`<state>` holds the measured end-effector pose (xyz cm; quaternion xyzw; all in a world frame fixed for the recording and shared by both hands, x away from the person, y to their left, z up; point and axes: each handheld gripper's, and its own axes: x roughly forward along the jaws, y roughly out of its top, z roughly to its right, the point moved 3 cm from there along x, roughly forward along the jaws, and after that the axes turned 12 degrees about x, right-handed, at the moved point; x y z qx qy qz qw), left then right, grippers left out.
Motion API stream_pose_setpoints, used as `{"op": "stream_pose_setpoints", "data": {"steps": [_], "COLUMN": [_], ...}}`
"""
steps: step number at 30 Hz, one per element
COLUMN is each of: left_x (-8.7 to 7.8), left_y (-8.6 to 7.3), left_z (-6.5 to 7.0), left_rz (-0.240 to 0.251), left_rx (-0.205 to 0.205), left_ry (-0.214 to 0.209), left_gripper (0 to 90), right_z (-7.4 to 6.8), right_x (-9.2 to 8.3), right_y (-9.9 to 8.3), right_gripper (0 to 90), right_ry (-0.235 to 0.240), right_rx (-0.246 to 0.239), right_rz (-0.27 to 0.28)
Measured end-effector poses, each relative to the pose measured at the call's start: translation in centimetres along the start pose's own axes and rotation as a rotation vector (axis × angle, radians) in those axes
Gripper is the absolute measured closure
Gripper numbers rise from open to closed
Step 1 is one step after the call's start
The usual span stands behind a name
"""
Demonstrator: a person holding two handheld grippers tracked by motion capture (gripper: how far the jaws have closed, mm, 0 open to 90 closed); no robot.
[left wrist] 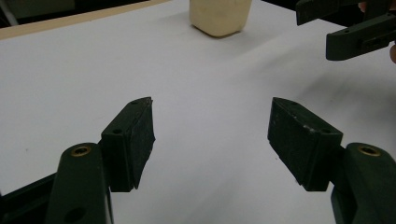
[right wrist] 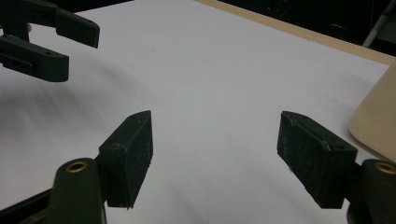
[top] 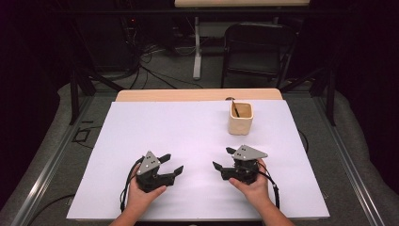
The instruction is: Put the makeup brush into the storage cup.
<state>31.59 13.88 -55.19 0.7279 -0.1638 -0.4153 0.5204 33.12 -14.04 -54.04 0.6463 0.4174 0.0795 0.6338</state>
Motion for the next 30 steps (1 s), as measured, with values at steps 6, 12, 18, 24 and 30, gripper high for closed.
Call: {"op": "stream_pose_setpoints", "data": {"steps": [6, 12, 18, 24, 30], "left_x": [-0.04, -0.04, -0.03, 0.02, 0.06], "left_y": [0.01, 0.0, 0.0, -0.01, -0.01], "left_z": [0.05, 0.02, 0.03, 0.03, -0.13], "left_rz": [0.0, 0.001, -0.001, -0.002, 0.005], "left_rx": [0.002, -0.001, 0.0, 0.001, -0.006], "left_ry": [0.0, 0.0, -0.001, -0.001, -0.001], "left_gripper": [31.7, 31.7, 31.7, 31.7, 31.7], "right_z": [-0.02, -0.28, -0.26, -0.21, 0.01], "right_x": [0.04, 0.45, 0.51, 0.51, 0.32], "right_y": [-0.02, -0.32, -0.35, -0.37, -0.24], "right_gripper": [26.6, 26.7, 26.7, 26.6, 26.6], "right_ry": [0.0, 0.011, 0.009, 0.007, -0.01], "right_rx": [-0.002, -0.008, -0.011, -0.011, -0.024], "right_rz": [0.0, -0.018, -0.019, -0.022, -0.021]}}
